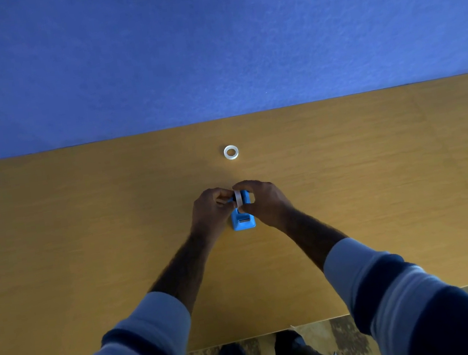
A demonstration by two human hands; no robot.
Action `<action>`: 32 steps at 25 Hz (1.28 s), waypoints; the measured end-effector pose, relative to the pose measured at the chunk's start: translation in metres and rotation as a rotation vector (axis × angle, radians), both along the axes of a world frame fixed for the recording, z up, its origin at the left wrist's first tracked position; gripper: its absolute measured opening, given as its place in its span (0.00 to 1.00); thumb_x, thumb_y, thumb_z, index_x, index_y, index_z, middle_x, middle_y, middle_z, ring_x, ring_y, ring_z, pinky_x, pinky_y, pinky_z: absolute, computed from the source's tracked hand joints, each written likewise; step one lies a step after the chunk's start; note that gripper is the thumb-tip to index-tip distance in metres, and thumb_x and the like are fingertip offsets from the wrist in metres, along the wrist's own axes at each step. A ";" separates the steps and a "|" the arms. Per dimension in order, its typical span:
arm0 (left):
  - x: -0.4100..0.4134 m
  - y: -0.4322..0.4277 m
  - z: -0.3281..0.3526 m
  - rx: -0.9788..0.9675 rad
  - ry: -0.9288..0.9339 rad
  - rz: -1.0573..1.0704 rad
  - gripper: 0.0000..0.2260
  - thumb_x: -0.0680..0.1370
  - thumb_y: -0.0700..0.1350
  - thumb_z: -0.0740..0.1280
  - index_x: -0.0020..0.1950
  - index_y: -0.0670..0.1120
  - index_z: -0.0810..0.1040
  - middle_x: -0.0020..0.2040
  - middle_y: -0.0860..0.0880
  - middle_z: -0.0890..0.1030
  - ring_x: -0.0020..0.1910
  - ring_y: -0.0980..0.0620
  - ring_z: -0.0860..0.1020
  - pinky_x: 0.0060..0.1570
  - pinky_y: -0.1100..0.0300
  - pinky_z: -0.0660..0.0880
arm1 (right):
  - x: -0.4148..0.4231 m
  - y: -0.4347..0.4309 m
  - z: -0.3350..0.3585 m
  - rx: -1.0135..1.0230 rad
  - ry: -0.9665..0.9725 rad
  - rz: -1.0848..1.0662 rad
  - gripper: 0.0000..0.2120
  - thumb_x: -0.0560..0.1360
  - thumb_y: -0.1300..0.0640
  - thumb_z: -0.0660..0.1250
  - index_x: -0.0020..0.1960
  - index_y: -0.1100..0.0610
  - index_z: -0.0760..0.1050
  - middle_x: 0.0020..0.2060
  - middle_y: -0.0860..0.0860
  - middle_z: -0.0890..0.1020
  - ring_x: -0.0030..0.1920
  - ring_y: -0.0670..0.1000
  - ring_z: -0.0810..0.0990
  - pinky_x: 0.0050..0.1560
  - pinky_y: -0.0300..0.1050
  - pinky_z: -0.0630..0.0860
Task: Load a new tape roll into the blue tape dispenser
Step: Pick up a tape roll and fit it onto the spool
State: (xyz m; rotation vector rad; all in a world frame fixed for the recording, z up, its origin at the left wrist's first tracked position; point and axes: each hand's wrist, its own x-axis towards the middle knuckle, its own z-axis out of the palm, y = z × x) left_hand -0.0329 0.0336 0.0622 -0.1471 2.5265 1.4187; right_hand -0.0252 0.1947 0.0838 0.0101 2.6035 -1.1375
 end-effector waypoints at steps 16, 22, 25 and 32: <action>-0.004 0.003 -0.016 -0.065 0.057 -0.014 0.09 0.72 0.39 0.75 0.52 0.45 0.83 0.51 0.46 0.84 0.46 0.51 0.83 0.45 0.64 0.77 | -0.001 -0.002 -0.008 -0.008 0.079 0.005 0.12 0.75 0.63 0.72 0.58 0.57 0.80 0.56 0.55 0.81 0.55 0.53 0.80 0.56 0.54 0.80; -0.008 0.002 -0.017 -0.076 0.064 -0.038 0.09 0.72 0.39 0.74 0.49 0.49 0.81 0.50 0.48 0.84 0.45 0.53 0.82 0.43 0.65 0.76 | -0.003 -0.004 -0.011 -0.010 0.049 -0.020 0.17 0.72 0.65 0.74 0.59 0.55 0.79 0.58 0.53 0.80 0.56 0.52 0.80 0.54 0.51 0.80; -0.010 0.002 -0.017 -0.082 0.072 -0.049 0.08 0.72 0.39 0.74 0.48 0.49 0.80 0.50 0.48 0.84 0.45 0.53 0.83 0.46 0.59 0.80 | -0.005 -0.004 -0.014 0.011 0.053 -0.007 0.15 0.72 0.65 0.74 0.58 0.55 0.80 0.57 0.54 0.80 0.53 0.50 0.79 0.47 0.40 0.77; -0.011 -0.002 -0.019 -0.081 0.085 -0.079 0.08 0.73 0.39 0.73 0.51 0.46 0.82 0.50 0.49 0.83 0.46 0.55 0.82 0.44 0.63 0.79 | -0.005 -0.003 -0.019 0.010 0.034 -0.001 0.16 0.73 0.63 0.74 0.59 0.54 0.79 0.58 0.52 0.79 0.54 0.49 0.78 0.46 0.36 0.74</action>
